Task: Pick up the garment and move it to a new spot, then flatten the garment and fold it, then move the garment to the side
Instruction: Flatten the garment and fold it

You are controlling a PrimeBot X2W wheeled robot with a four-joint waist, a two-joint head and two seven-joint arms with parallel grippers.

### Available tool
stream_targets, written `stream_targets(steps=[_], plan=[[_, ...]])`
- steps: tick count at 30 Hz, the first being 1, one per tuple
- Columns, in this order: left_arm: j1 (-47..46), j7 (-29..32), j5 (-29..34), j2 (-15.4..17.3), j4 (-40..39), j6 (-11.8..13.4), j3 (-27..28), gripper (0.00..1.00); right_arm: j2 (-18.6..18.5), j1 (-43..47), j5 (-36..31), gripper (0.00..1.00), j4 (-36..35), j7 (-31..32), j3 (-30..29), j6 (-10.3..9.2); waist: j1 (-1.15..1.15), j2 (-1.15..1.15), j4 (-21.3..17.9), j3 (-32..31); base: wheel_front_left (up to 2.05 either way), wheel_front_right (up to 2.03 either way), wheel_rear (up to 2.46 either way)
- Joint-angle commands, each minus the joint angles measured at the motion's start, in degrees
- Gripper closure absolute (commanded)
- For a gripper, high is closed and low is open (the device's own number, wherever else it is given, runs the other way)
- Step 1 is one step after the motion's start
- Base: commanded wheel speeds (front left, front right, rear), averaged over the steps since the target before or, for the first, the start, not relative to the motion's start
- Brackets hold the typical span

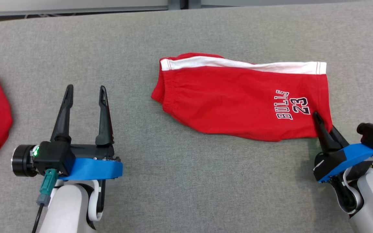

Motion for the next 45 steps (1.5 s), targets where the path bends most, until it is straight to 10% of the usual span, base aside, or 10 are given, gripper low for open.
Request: stream_targets(steps=[1, 15, 36, 39, 45], plan=[[0.89, -0.24, 0.24, -0.2, 0.22, -0.44, -0.09, 0.0, -0.19, 1.09, 0.49, 1.0, -0.38, 0.06, -0.62, -0.02, 0.01, 0.0, -0.73, -0.75, 0.0, 0.0, 0.0], [0.85, -0.23, 0.84, -1.34, 0.99, -1.69, -0.65, 0.0, -1.19, -4.53, -2.63, 1.0, -1.74, 3.2, -0.4, -0.01, 0.01, 0.0, 0.95, -1.24, 0.0, 0.0, 0.0], [-2.46, -0.19, 0.02, -3.16, 1.36, -1.8, -1.29, 0.0, 8.95, -15.44, -3.44, 1.0, -3.61, 10.9, 25.01, -0.01, 0.01, 0.0, 6.15, 2.03, 0.0, 0.0, 0.0], [-2.2, -0.19, -0.04, -3.27, 1.52, -1.84, -1.06, 0.0, 8.59, -14.55, -3.11, 0.0, -3.55, 8.41, 26.22, -0.01, 0.01, 0.0, 5.86, 2.17, 0.0, 0.0, 0.0], [-1.15, -0.19, 0.34, -3.35, 2.05, -1.92, -0.43, 0.0, 6.04, -13.13, -5.21, 0.0, -8.52, -1.31, 27.35, -0.01, 0.01, 0.0, 4.53, 1.2, 0.0, 0.0, 0.0]])
